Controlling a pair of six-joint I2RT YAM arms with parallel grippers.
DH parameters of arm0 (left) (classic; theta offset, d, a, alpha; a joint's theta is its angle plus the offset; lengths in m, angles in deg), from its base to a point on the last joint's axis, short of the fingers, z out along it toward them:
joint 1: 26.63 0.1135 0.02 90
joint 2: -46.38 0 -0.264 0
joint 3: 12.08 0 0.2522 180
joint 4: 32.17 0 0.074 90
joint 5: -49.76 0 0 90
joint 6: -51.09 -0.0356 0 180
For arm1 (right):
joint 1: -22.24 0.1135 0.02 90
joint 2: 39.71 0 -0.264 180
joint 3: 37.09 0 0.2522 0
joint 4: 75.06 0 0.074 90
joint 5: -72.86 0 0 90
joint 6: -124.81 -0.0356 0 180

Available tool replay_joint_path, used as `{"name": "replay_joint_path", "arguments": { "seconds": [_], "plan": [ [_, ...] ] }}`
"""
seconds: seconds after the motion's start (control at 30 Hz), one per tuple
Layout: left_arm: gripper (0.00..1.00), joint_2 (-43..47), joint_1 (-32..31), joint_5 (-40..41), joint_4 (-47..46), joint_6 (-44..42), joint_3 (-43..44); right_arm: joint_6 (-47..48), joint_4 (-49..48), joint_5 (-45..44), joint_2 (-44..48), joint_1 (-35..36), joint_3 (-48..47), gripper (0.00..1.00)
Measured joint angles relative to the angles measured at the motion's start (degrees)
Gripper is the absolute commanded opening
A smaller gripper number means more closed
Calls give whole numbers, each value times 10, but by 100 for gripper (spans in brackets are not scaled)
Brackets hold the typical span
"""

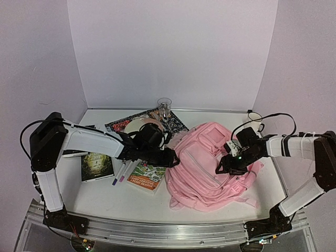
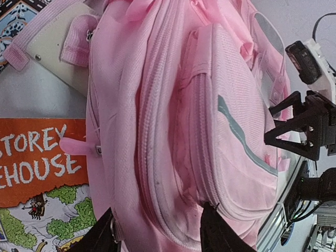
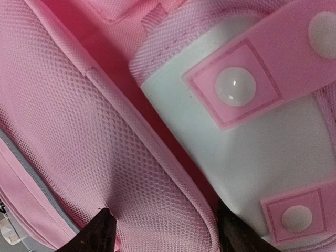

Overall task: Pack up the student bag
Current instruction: Adjust the student bag at the center of the board.

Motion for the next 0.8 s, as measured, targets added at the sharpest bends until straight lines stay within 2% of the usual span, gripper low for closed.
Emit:
{"name": "replay_joint_path", "arguments": {
  "seconds": [0.07,0.2,0.5,0.8],
  "plan": [
    [40,-13,2,-8,-7,5,0,5,-1,5,-2,-4,2,30],
    [39,-27,6,-13,-7,10,0,9,9,7,6,-13,4,0],
    [43,-28,7,7,31,-10,31,-35,61,57,117,-14,3,0],
    [64,-28,10,89,92,-65,137,-146,117,83,208,-11,-37,0]
  ]
}}
